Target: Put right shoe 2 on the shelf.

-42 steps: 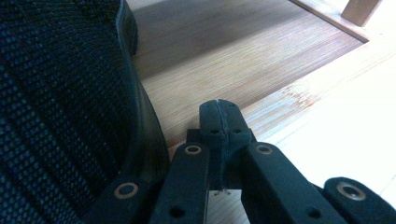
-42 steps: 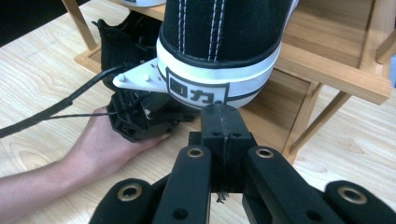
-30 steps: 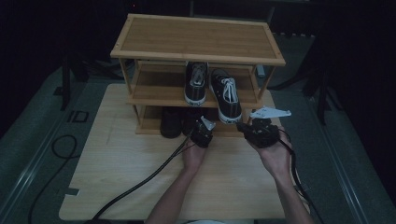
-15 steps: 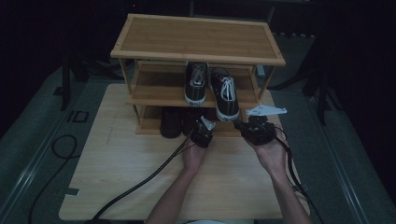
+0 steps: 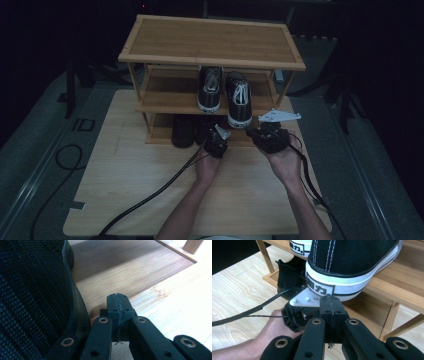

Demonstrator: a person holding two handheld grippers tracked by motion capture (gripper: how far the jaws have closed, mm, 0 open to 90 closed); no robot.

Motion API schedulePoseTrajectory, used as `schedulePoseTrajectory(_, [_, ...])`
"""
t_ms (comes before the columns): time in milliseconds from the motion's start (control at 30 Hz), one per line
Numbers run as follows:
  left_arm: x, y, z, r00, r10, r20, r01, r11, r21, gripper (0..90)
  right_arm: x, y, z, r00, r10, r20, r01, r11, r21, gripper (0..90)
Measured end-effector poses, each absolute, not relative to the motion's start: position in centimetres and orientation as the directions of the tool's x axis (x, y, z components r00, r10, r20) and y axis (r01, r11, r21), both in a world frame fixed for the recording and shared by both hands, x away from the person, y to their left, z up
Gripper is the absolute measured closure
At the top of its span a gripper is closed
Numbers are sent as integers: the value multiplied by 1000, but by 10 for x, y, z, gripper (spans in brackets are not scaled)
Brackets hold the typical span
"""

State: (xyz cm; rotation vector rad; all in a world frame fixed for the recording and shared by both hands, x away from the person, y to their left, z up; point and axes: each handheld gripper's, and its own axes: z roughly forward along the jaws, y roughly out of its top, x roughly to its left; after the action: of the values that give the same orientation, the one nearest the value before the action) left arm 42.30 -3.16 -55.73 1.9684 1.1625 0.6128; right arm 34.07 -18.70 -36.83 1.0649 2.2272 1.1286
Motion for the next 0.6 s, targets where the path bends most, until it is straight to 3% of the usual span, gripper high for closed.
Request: schedulePoseTrajectory(600, [423,-32,-557,472,881,25,520,-301,799,900,348,-181,-369,-621,783,-11,446,365,817,900])
